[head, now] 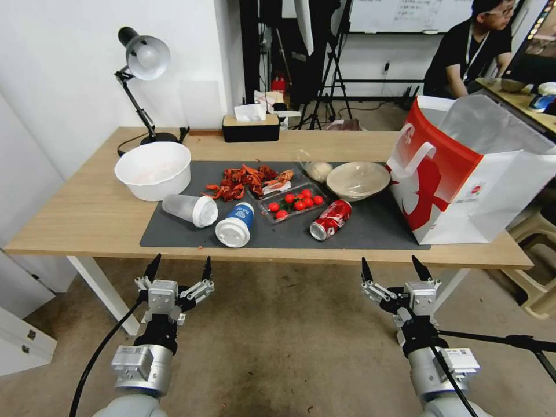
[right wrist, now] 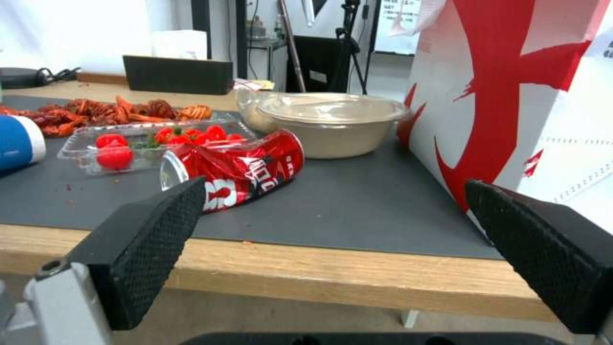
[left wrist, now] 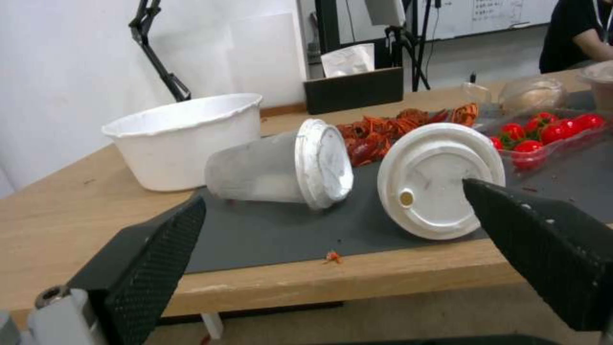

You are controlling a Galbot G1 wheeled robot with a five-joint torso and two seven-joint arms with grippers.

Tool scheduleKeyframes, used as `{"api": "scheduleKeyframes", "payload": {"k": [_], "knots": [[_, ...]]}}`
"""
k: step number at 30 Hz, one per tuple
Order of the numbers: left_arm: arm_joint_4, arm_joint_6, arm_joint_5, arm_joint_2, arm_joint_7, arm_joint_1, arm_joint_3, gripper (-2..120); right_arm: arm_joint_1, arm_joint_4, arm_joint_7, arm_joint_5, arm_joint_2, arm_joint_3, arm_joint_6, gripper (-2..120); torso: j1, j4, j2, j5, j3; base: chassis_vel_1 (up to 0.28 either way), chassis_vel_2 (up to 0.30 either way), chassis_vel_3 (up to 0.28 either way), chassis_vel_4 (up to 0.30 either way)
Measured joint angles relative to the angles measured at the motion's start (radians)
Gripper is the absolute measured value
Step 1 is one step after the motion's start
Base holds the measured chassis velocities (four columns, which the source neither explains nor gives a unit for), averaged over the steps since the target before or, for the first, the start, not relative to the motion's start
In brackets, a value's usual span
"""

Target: Pick up the trash from the table and place it into the takeout bag.

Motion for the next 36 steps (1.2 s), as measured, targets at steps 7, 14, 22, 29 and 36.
{"api": "scheduleKeyframes", "payload": {"k": [7, 14, 22, 29, 36], "knots": [[0.000, 0.000, 0.000, 0.000, 0.000, 0.000, 0.000, 100, 0.000, 0.000, 0.000, 0.000, 0.000, 0.000, 0.000, 100, 0.000, 0.0000, 0.000, 0.0000, 0.000, 0.000, 0.000, 0.000, 0.000], [0.000, 0.000, 0.000, 0.000, 0.000, 0.000, 0.000, 100, 0.000, 0.000, 0.000, 0.000, 0.000, 0.000, 0.000, 100, 0.000, 0.0000, 0.000, 0.0000, 0.000, 0.000, 0.000, 0.000, 0.000], [-0.026, 0.006, -0.028, 0.027, -0.063, 0.020, 0.086, 100, -0.036, 0.019, -0.034, -0.041, 0.019, -0.015, -0.001, 100, 0.000, 0.0003, 0.000, 0.0001, 0.000, 0.000, 0.000, 0.000, 0.000], [-0.027, 0.007, -0.029, 0.032, -0.057, 0.021, 0.109, 100, -0.115, 0.060, -0.109, -0.131, 0.061, -0.052, -0.004, 100, 0.000, -0.0001, 0.000, -0.0005, 0.000, 0.000, 0.000, 0.000, 0.000], [-0.067, 0.037, -0.098, 0.091, -0.111, 0.049, 0.214, 100, -0.203, 0.105, -0.192, -0.230, 0.108, -0.093, -0.008, 100, 0.000, 0.0001, 0.000, 0.0000, 0.000, 0.000, 0.000, 0.000, 0.000]]}}
